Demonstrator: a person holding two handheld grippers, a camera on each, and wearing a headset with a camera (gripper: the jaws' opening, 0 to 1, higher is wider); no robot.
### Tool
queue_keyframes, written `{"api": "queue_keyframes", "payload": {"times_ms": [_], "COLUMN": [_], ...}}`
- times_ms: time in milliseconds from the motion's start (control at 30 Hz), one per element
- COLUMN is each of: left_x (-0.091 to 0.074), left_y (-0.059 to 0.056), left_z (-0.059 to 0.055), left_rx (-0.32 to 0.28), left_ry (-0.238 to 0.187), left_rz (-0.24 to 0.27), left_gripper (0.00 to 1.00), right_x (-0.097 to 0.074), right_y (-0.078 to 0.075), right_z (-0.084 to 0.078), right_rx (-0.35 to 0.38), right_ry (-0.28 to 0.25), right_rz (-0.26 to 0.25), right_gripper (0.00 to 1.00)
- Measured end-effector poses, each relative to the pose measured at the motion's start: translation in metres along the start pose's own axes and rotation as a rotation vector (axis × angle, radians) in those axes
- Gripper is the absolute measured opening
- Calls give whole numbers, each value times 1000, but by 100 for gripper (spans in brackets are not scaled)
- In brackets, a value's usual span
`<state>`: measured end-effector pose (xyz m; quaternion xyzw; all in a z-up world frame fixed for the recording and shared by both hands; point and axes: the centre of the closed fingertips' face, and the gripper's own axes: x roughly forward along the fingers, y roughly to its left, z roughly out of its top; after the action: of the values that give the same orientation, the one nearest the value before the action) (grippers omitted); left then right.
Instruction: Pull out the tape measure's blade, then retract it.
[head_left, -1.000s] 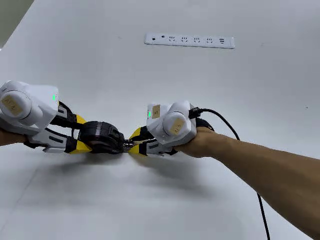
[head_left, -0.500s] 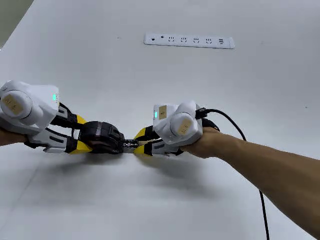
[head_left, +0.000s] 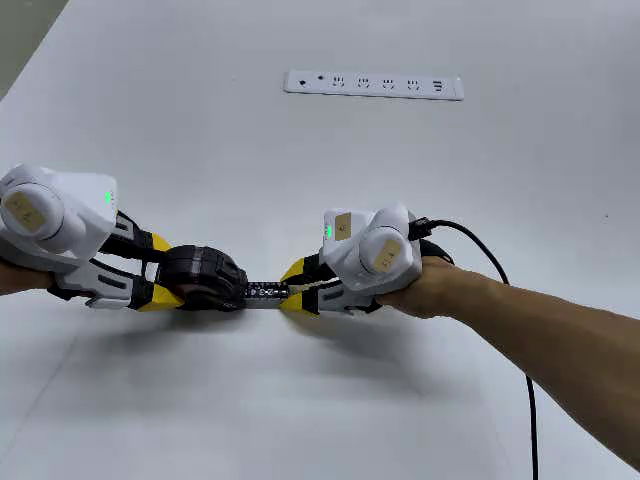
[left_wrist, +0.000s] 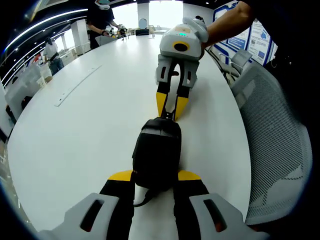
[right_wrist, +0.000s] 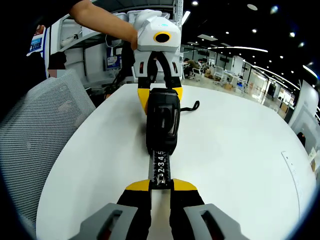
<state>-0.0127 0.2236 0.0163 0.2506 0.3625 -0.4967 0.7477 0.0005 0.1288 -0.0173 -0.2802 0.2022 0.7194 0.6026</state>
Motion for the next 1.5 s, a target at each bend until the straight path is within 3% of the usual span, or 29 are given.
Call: {"api": "queue_keyframes", "payload": {"times_ms": [1500], "left_x": [3], "left_y": [2], "left_z": [5], "left_rx": [-1], "left_ry": [7], "left_rz": [-8], "left_gripper": [24], "right_x": [-53], "right_y": [0], "right_z": [-41], "right_rx": [6], "right_ry": [44], "right_rz": [-17], "right_gripper": [10]}}
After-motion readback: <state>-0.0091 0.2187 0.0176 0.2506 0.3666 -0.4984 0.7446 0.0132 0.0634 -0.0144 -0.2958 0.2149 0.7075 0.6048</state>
